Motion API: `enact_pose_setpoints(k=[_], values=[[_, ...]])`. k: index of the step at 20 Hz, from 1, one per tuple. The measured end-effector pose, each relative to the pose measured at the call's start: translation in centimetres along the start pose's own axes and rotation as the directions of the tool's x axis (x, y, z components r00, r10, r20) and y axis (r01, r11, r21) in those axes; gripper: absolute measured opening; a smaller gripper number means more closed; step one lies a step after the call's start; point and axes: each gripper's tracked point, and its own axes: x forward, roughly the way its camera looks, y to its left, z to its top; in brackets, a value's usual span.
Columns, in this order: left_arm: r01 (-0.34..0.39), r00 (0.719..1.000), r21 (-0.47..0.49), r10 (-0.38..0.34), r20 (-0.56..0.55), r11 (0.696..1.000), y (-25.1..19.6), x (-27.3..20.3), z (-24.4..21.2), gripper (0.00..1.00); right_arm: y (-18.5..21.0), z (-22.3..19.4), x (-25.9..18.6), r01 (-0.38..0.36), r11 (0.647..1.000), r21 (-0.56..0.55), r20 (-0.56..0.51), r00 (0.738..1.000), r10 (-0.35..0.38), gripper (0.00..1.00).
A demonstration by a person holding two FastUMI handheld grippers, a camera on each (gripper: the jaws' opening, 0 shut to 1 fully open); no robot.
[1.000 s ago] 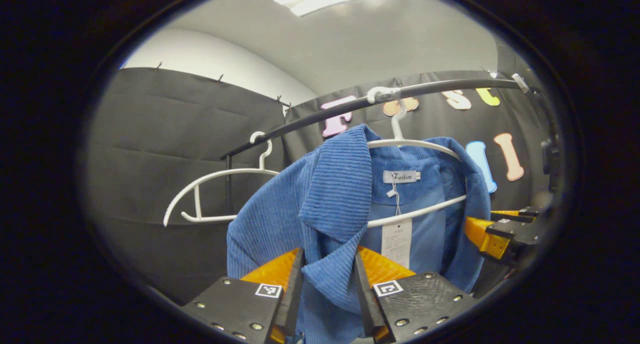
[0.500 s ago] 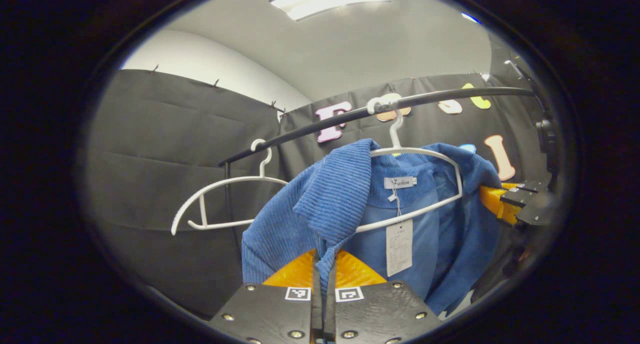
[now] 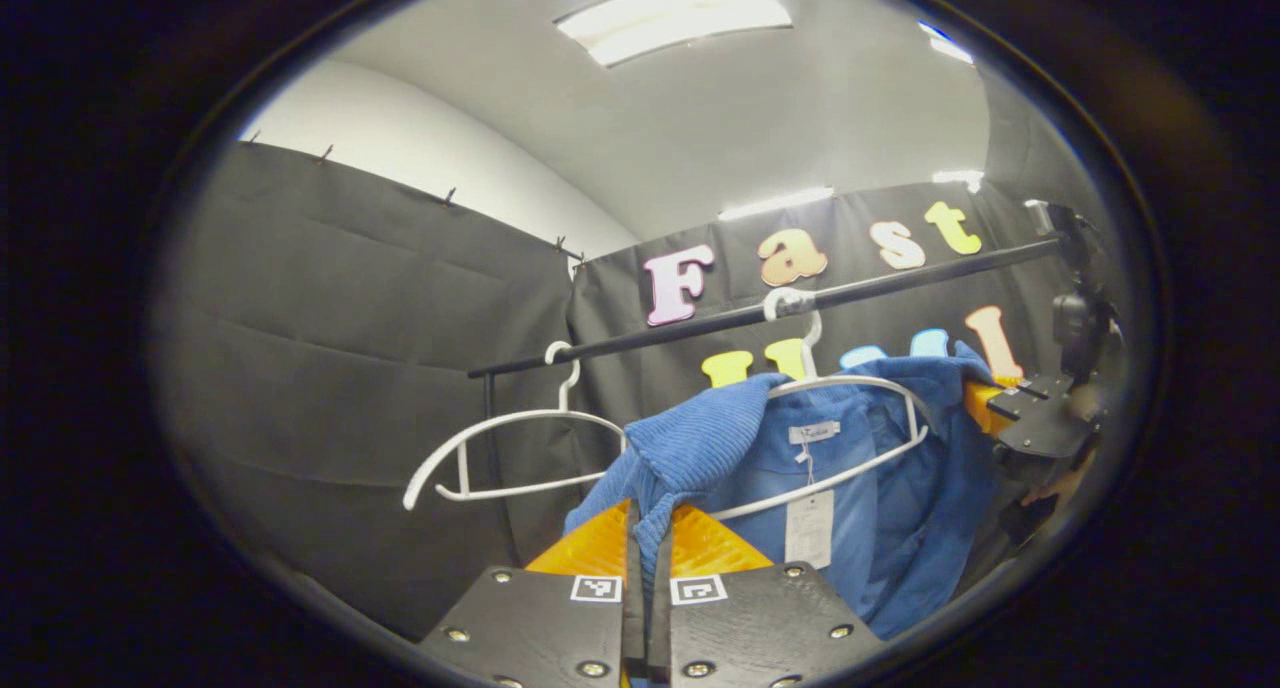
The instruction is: Grasp the clothes on the hanger with both hands and then place them into the laundry hamper below.
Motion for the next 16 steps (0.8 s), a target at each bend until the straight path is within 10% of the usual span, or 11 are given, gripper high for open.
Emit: enact_pose_setpoints(k=[16], values=[[0.032,0.996,0.06,-0.037,0.075,0.998,7.4,5.8,5.6,0.07,-0.7,-1.9,4.6,-0.044,0.999,0.012,0.002,0.999,0.044,0.01]])
